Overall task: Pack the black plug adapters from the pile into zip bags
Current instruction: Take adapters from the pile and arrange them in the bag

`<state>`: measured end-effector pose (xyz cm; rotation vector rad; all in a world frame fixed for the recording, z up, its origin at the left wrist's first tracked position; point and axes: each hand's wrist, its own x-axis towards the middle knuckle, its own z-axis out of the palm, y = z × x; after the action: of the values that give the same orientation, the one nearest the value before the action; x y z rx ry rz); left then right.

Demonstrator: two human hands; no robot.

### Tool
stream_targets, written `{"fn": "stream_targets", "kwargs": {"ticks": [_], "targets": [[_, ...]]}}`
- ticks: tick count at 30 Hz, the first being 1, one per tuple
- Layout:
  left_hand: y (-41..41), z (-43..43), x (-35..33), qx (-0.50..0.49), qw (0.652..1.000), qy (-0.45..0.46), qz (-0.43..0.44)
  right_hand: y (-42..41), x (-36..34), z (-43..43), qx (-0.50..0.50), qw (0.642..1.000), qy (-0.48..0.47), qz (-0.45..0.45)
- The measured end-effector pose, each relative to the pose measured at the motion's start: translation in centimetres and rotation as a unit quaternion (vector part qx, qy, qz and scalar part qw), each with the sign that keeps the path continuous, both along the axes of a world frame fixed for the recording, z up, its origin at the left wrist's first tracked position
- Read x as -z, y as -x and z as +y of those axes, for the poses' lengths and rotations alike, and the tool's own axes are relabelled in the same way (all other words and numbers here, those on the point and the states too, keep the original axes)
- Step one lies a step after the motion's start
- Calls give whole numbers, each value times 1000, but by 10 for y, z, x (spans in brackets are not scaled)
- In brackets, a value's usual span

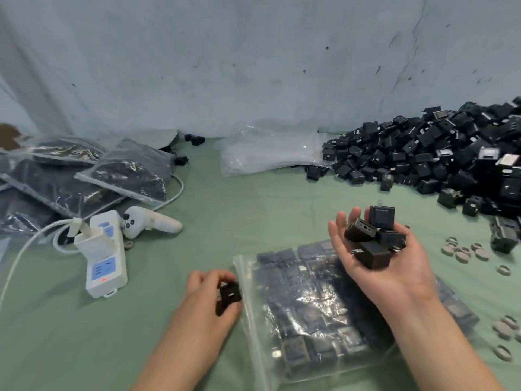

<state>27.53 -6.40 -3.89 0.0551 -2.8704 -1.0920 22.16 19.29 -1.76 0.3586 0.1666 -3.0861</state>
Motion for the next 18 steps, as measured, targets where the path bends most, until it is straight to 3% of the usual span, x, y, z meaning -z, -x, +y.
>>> {"fn": "stream_targets", "kwargs": {"ticks": [6,10,18], "targets": [[-2,6,2,61,987,-149,-8,-6,4,-3,1,1000,-18,-7],[-2,1,3,38,982,-179,-39,-5,4,-5,-1,1000,-25,-10],[-3,8,0,31,976,-216,-2,-2,3,-9,0,999,-29,-13]]}}
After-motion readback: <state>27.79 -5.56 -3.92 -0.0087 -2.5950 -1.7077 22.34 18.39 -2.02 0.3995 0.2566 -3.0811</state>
